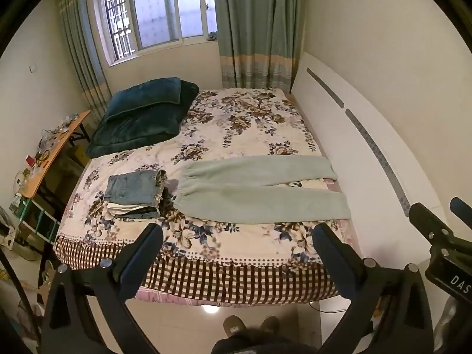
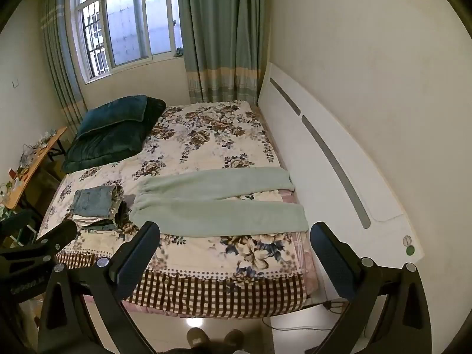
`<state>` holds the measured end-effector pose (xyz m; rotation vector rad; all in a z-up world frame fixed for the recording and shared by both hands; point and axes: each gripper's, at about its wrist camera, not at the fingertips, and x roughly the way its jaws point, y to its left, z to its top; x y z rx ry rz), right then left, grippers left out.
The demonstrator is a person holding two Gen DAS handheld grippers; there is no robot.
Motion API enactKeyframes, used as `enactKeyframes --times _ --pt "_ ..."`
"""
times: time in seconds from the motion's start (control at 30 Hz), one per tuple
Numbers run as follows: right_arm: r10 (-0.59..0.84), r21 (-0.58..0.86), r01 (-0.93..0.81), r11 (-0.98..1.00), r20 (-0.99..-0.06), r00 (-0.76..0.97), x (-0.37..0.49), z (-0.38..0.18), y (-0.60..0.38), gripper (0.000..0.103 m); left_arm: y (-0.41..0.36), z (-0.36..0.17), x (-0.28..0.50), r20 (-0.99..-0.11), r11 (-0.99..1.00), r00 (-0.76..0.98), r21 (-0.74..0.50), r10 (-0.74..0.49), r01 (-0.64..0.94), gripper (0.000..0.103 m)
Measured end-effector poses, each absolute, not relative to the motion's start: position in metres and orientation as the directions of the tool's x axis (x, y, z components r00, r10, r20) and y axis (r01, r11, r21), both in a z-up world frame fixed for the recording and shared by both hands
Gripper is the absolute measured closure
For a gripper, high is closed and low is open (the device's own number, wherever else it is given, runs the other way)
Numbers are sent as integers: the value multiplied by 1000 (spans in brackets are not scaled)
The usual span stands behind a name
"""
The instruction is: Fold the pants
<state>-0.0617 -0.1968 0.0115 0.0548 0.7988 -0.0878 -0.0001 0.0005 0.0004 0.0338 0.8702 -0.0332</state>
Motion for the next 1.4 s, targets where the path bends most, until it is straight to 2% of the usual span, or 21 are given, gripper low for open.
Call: enactKeyframes --times 1.4 --pt "-44 25 88 996 -710 703 -63 26 -199 0 -12 9 -7 -735 998 678 24 -17 51 0"
